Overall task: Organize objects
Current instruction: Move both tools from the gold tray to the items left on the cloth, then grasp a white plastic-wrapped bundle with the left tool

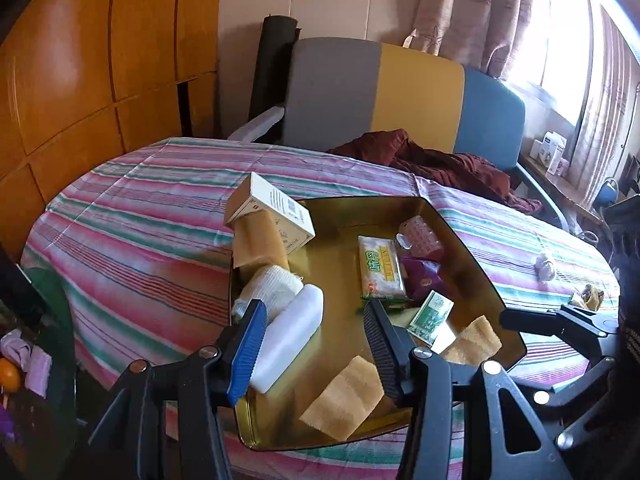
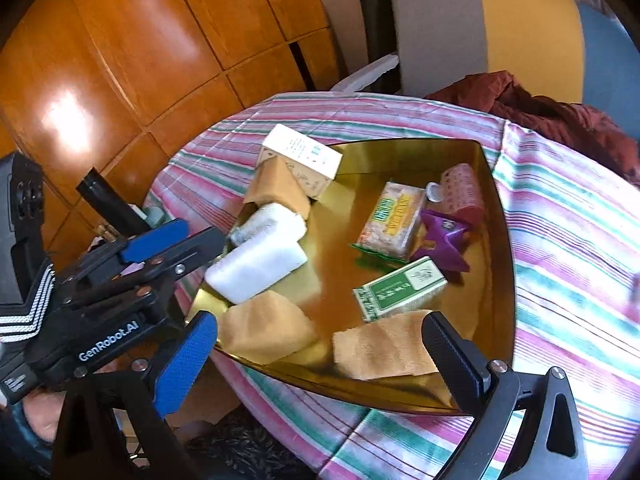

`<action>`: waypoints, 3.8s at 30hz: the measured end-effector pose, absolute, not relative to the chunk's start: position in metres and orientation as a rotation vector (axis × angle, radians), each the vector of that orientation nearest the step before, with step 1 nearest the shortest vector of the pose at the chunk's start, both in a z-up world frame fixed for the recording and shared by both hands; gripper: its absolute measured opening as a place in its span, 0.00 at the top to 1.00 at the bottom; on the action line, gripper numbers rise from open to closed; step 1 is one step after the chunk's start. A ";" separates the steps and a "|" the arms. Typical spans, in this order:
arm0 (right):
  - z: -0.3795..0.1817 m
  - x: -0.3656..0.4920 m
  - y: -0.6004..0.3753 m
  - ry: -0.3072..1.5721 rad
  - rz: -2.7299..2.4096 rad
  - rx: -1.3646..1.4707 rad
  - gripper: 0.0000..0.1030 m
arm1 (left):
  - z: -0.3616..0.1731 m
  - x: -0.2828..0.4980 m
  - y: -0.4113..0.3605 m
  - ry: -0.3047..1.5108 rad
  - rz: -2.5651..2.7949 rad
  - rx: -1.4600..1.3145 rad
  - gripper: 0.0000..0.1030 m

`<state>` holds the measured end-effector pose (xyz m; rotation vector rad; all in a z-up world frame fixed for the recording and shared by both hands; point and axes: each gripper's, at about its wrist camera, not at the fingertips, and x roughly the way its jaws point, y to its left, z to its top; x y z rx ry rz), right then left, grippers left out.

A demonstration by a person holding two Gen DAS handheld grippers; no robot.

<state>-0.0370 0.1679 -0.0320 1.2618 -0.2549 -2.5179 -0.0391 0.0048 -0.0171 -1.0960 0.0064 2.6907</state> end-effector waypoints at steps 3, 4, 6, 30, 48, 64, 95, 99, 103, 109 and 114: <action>-0.033 -0.036 0.172 -0.264 -2.549 1.267 0.00 | -0.016 -0.036 0.004 0.001 2.695 -1.093 0.50; -0.033 -0.035 0.174 -0.268 -2.557 1.268 0.00 | -0.016 -0.036 0.004 0.003 2.696 -1.092 0.50; -0.033 -0.034 0.178 -0.284 -2.568 1.272 0.00 | -0.015 -0.034 0.005 0.004 2.697 -1.086 0.50; -0.024 -0.024 0.261 -0.442 -2.755 1.273 0.00 | 0.013 -0.019 0.043 0.179 2.669 -0.977 0.50; -0.019 0.010 0.376 -0.608 -2.922 1.325 0.00 | 0.025 0.000 0.128 0.399 2.483 -0.855 0.50; -0.010 0.048 0.494 -0.696 -3.136 1.383 0.00 | 0.014 0.004 0.181 0.513 2.370 -0.854 0.50; -0.063 0.119 0.619 -1.600 -3.037 1.470 0.00 | -0.045 -0.058 0.387 0.434 1.941 -1.128 0.50; -0.062 0.120 0.621 -1.622 -3.035 1.446 0.00 | -0.055 -0.081 0.410 0.384 1.910 -1.175 0.50; -0.066 0.125 0.628 -1.702 -3.027 1.421 0.00 | -0.067 -0.096 0.436 0.385 1.909 -1.176 0.50; -0.072 0.121 0.633 -1.728 -3.002 1.446 0.00 | -0.083 -0.118 0.469 0.415 1.924 -1.166 0.50; -0.079 0.116 0.635 -1.724 -2.988 1.492 0.00 | -0.100 -0.133 0.488 0.457 1.913 -1.191 0.50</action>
